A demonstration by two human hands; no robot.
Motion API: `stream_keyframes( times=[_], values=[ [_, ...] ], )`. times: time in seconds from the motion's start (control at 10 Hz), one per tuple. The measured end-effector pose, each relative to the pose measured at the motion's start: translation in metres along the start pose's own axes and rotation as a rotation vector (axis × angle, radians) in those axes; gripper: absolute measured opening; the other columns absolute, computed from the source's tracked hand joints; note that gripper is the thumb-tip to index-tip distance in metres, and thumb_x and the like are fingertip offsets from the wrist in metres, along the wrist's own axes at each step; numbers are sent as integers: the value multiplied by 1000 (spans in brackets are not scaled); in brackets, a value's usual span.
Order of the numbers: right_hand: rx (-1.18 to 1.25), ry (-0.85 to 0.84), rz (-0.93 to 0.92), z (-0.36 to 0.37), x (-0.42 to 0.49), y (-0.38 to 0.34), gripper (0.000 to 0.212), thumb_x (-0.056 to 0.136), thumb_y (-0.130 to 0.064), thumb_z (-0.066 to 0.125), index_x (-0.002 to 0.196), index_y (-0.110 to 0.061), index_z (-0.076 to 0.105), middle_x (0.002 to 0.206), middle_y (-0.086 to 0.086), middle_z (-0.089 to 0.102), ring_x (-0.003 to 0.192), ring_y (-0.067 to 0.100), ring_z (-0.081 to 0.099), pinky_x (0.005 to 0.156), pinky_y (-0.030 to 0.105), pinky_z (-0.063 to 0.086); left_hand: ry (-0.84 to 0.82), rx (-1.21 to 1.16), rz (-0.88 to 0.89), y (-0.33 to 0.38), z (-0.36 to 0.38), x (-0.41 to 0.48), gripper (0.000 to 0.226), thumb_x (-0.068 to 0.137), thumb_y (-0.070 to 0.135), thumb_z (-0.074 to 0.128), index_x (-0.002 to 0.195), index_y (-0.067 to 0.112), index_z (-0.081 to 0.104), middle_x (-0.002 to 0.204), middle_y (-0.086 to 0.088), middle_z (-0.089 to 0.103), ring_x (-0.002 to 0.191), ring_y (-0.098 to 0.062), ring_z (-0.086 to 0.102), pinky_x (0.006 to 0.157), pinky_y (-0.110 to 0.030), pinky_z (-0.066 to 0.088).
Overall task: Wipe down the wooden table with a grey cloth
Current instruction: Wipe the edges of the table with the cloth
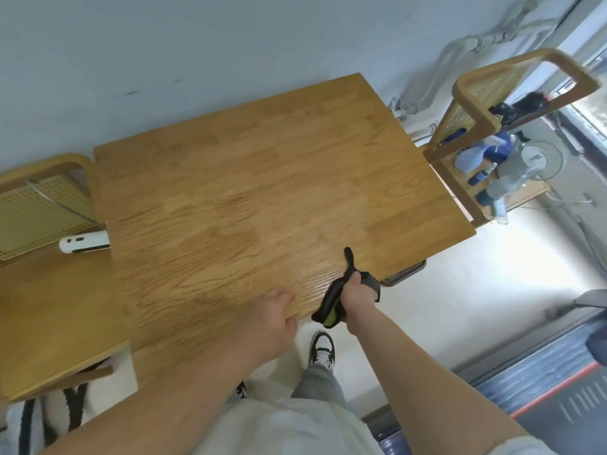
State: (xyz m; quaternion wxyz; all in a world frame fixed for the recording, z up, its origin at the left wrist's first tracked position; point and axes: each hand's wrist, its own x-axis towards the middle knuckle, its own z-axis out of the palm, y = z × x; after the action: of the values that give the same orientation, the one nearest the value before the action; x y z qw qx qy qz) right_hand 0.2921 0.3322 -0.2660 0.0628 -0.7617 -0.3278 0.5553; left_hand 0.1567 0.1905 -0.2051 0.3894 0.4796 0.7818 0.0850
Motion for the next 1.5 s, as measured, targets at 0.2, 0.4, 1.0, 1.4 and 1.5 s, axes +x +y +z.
stream_keyframes(
  times=[0.2, 0.4, 1.0, 1.4, 1.5],
  values=[
    [61, 65, -43, -21, 30, 0, 58, 105, -48, 50, 136, 1, 52, 122, 23, 61, 74, 22, 49, 57, 27, 38, 29, -10, -43, 30, 9, 14, 46, 105, 28, 51, 150, 16, 48, 155, 0, 44, 138, -20, 44, 107, -24, 34],
    [88, 94, -14, 10, -1, 13, 60, 107, -47, 46, 143, 1, 46, 141, 25, 55, 104, 36, 57, 56, 24, 31, 87, -69, -75, 11, 11, -2, 43, 106, 24, 49, 148, 17, 50, 156, 2, 44, 139, -17, 44, 109, -22, 33],
    [176, -16, 154, 258, -196, 150, 65, 104, -54, 43, 143, -1, 45, 139, 26, 57, 123, 44, 59, 93, 46, 51, 153, -139, -183, -234, -35, -147, 33, 100, 23, 57, 132, 24, 65, 106, 10, 59, 89, -6, 56, 79, -21, 44],
    [85, -570, 564, 269, -241, 136, 52, 108, -44, 44, 135, -2, 57, 127, 26, 67, 115, 40, 66, 98, 53, 55, -273, -590, -360, -288, -36, -184, 55, 56, 49, 91, 107, 47, 69, 128, 3, 56, 116, -17, 59, 95, -35, 56],
    [-337, -747, 343, 264, -251, 99, 55, 109, -47, 35, 134, -4, 57, 109, 27, 75, 89, 36, 75, 67, 39, 61, -136, -516, -326, -283, -55, -183, 21, 71, 56, 83, 81, 44, 70, 88, 9, 69, 85, -9, 64, 79, -27, 52]
  ],
)
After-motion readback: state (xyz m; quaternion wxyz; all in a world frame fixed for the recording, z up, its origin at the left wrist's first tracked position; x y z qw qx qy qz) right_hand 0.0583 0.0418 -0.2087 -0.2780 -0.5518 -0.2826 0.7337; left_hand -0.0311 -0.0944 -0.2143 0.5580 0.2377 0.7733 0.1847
